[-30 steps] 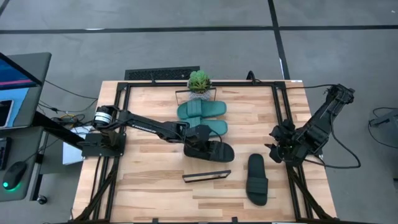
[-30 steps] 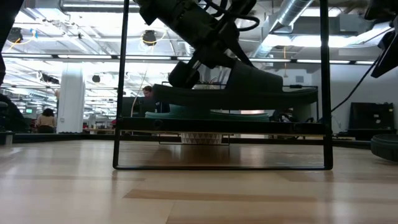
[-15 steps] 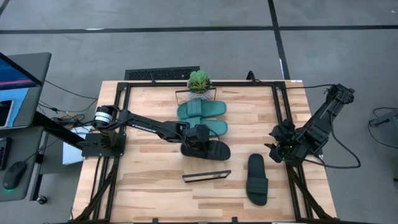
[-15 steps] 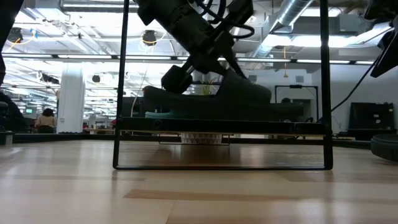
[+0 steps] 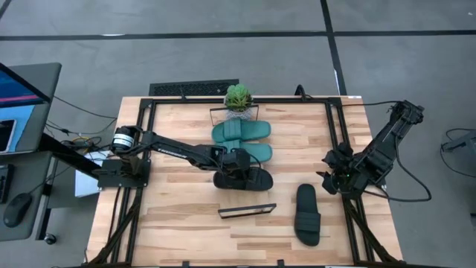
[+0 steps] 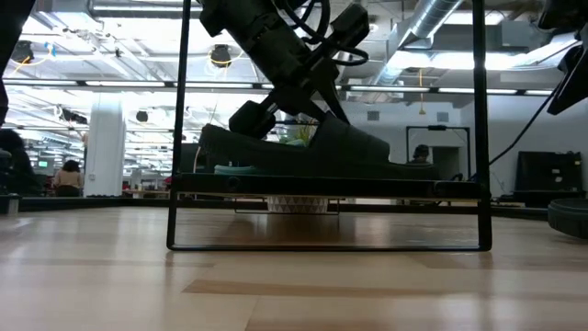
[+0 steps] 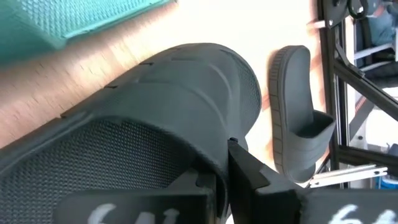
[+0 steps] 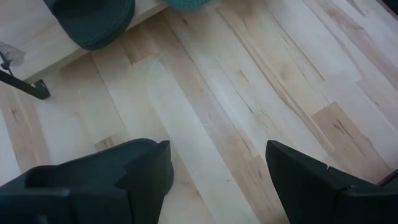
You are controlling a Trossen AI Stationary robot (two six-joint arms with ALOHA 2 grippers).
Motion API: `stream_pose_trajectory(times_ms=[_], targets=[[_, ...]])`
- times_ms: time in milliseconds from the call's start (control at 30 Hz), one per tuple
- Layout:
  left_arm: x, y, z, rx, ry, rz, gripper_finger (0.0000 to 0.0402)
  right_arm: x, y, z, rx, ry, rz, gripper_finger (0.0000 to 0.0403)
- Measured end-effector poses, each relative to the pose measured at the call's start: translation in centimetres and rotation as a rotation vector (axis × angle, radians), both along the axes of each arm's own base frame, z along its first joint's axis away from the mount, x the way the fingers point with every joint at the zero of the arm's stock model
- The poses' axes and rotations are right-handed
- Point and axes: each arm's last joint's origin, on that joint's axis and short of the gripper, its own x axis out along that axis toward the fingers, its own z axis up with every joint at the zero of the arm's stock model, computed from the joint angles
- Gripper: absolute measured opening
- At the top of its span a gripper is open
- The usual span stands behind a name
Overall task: Pick and place slides into the shelf
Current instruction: Put the left black slides on the shelf
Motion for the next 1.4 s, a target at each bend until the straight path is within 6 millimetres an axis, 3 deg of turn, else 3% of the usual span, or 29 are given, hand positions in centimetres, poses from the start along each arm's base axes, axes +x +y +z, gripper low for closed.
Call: stream_pose_trajectory(times_ms=[200,1000,1400], targets=[[0.0,0.1,0.0,0.017,0.004,0.013,0.0017,0.0,0.0,0.0,0.0,0.0,0.0,0.0256],[-0.4,0.4,-0.4,0.03,0.053,-0.018,0.0206,0.0,0.0,0.0,-0.005,0.005,0.0,0.0256],[-1.1,0.4,0.2,0.042,0.079,-0.072,0.022,0.0,0.0,0.0,-0.006,0.005,0.0,0.0256]])
